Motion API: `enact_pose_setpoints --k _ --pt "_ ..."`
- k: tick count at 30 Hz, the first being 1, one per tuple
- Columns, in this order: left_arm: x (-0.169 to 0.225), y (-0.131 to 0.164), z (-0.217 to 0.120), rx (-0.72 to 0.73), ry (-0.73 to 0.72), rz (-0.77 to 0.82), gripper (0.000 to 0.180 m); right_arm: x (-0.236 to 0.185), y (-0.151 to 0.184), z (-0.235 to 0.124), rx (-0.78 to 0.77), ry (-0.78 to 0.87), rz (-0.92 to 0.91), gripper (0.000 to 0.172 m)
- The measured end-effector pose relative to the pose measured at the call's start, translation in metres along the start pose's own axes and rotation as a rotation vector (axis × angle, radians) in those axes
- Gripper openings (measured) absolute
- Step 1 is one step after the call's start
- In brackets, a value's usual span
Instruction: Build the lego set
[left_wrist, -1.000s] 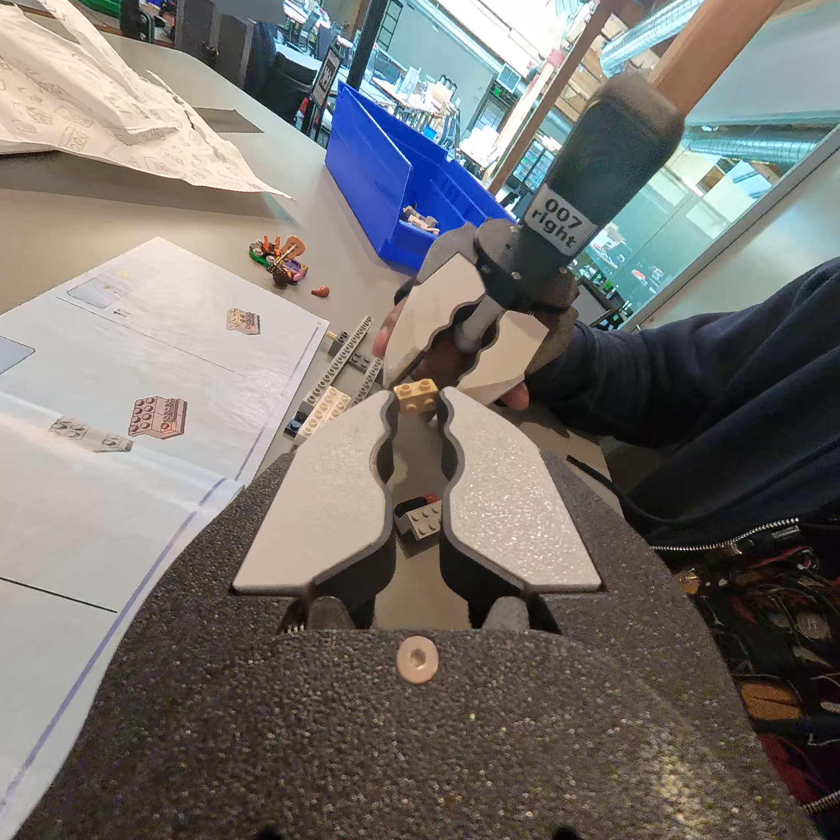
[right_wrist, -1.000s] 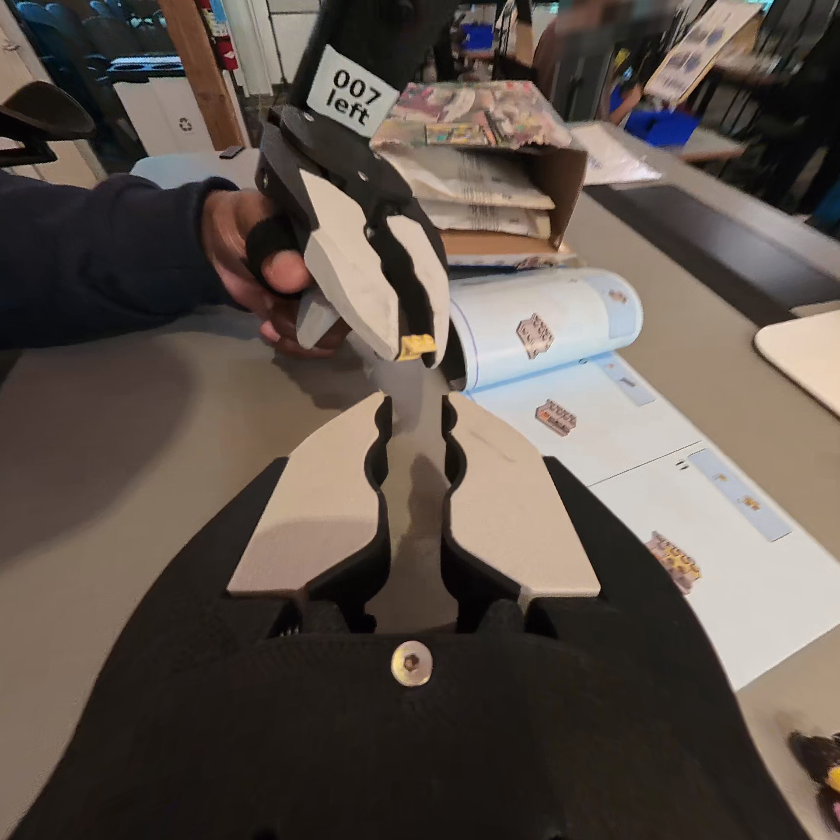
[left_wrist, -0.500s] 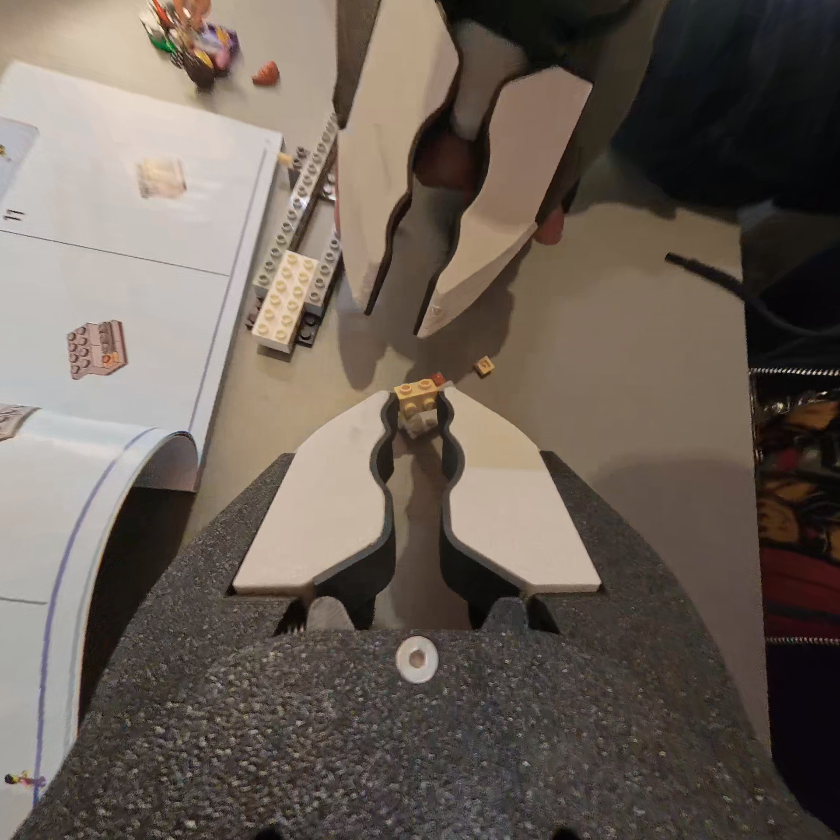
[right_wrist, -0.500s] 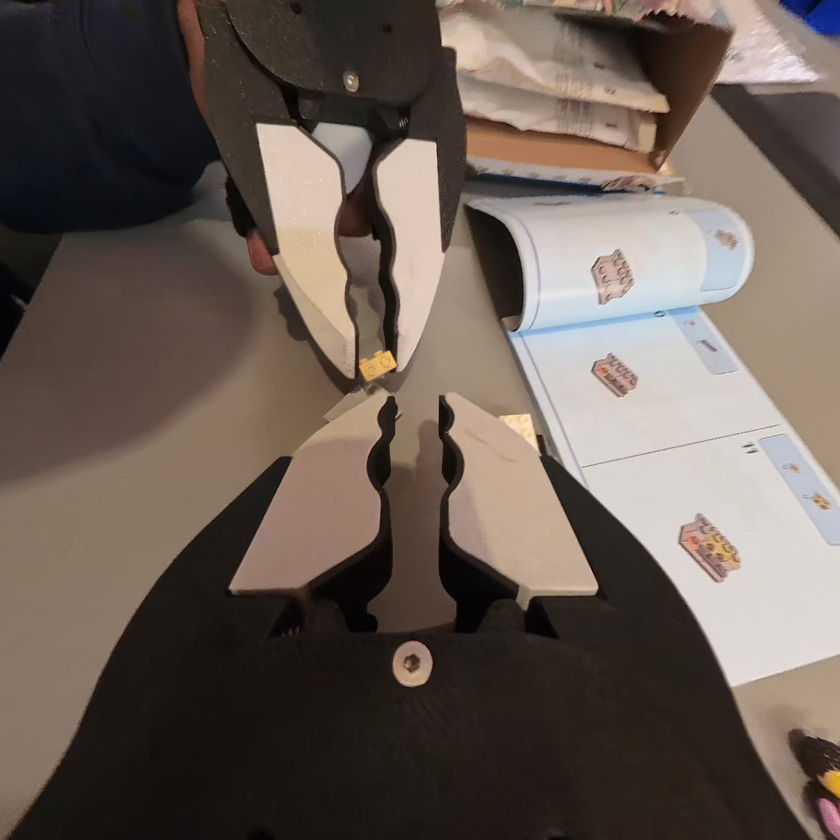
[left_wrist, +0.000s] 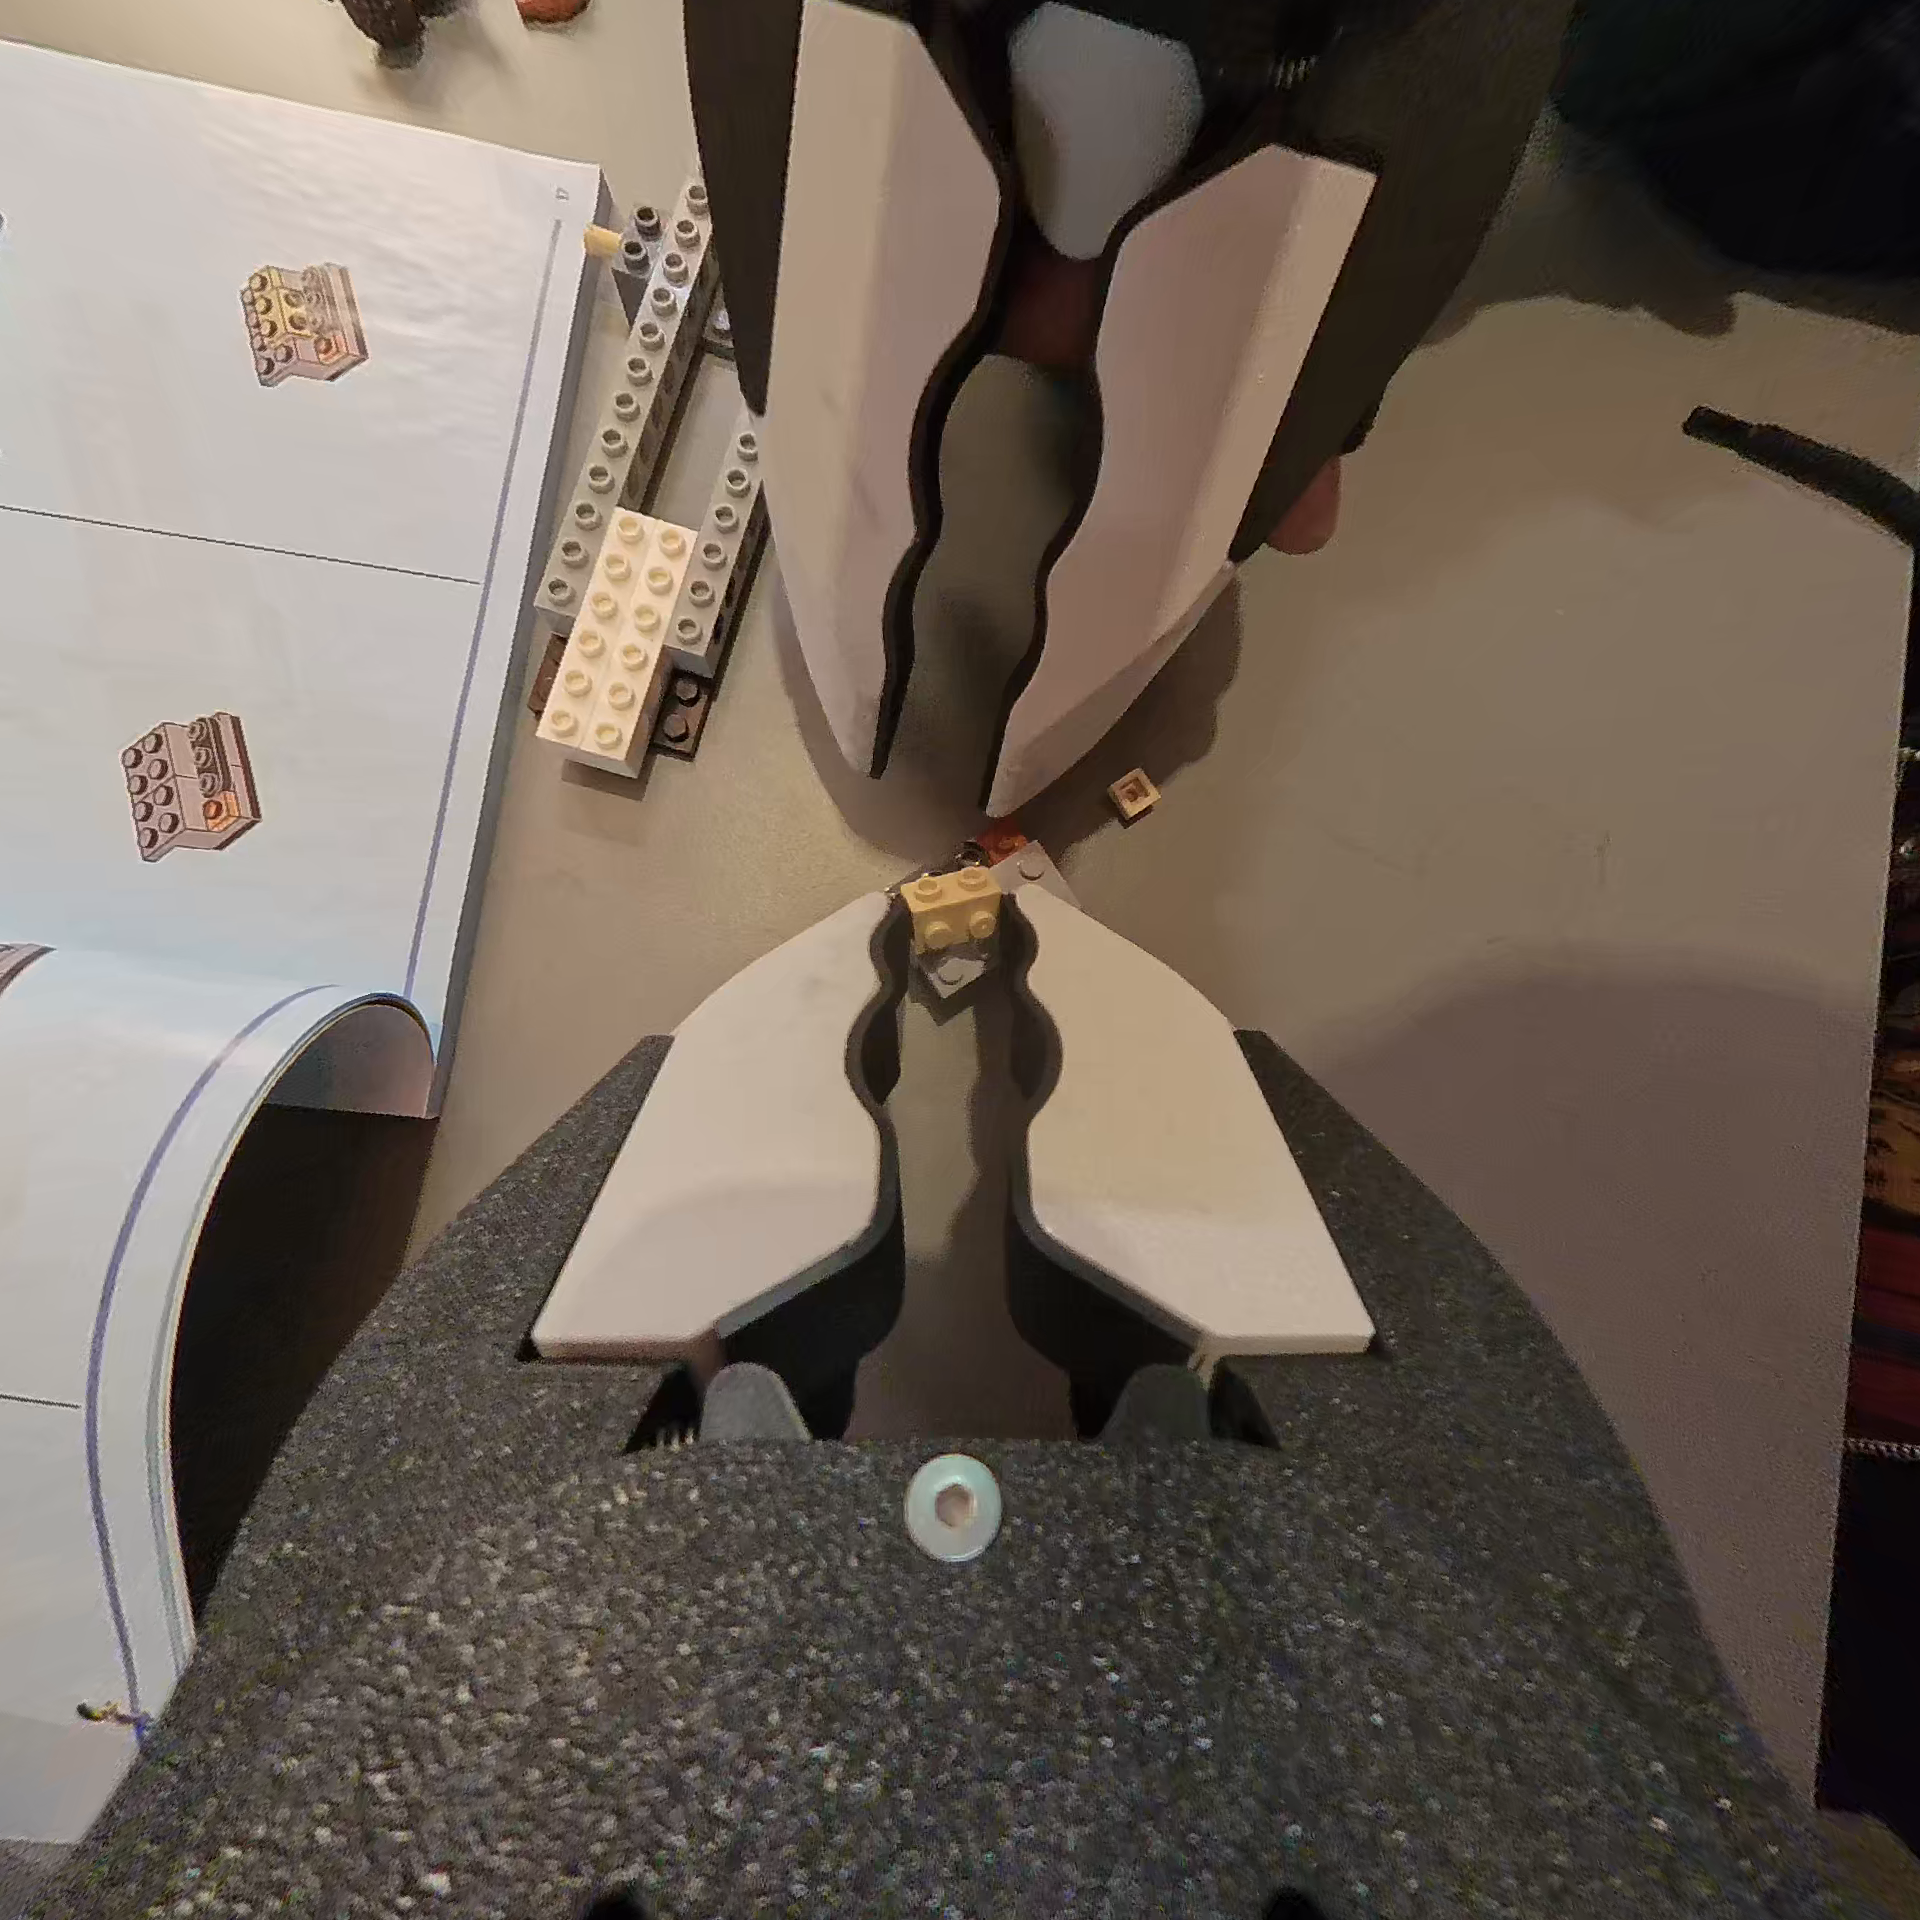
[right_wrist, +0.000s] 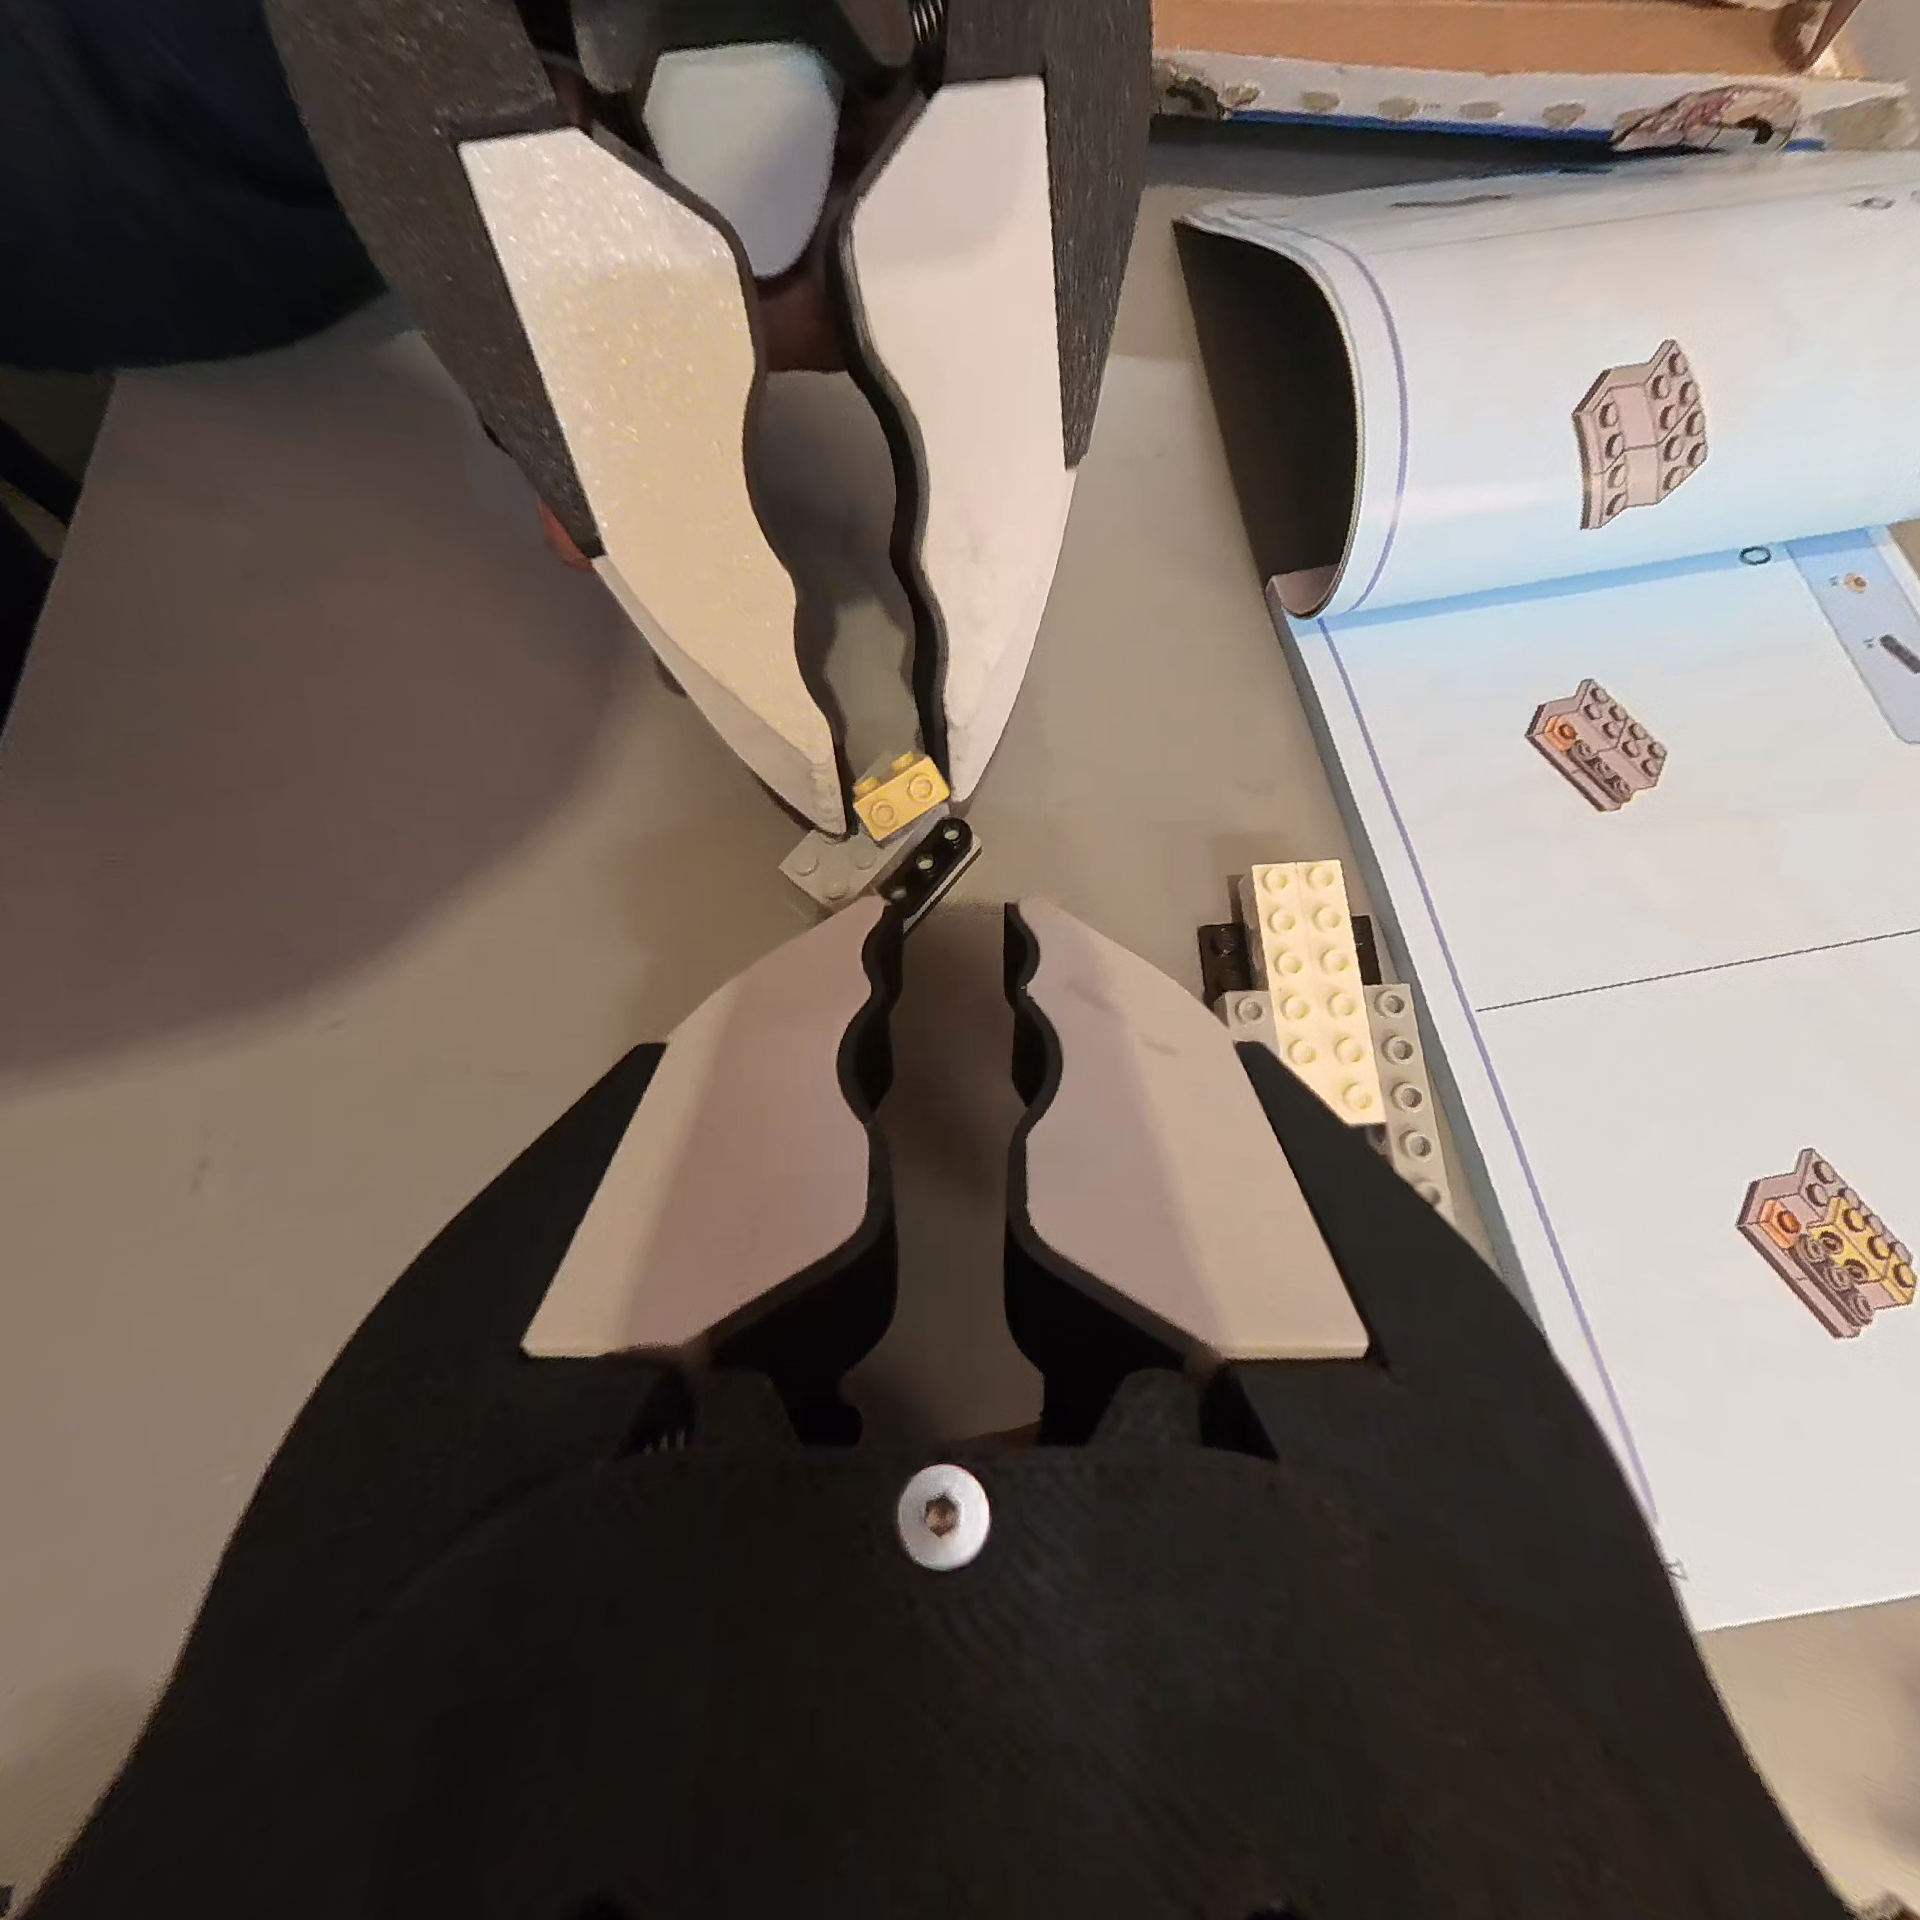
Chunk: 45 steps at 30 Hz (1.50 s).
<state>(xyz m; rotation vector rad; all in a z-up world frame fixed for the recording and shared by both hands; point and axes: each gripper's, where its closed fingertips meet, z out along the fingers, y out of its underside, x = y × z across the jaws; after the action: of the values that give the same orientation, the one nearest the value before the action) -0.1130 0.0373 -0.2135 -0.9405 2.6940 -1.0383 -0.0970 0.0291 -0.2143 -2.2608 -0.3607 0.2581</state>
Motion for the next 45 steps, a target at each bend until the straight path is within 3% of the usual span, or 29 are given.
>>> enact_pose_setpoints --k 8,45 --pt "0.006 -0.002 0.000 -0.039 -0.022 0.021 0.016 -0.002 0.011 0.001 -0.078 -0.018 0.038 0.018" --pt "0.003 -0.002 0.001 -0.064 -0.074 0.013 0.019 -0.008 0.010 0.003 -0.049 -0.018 -0.122 0.021"
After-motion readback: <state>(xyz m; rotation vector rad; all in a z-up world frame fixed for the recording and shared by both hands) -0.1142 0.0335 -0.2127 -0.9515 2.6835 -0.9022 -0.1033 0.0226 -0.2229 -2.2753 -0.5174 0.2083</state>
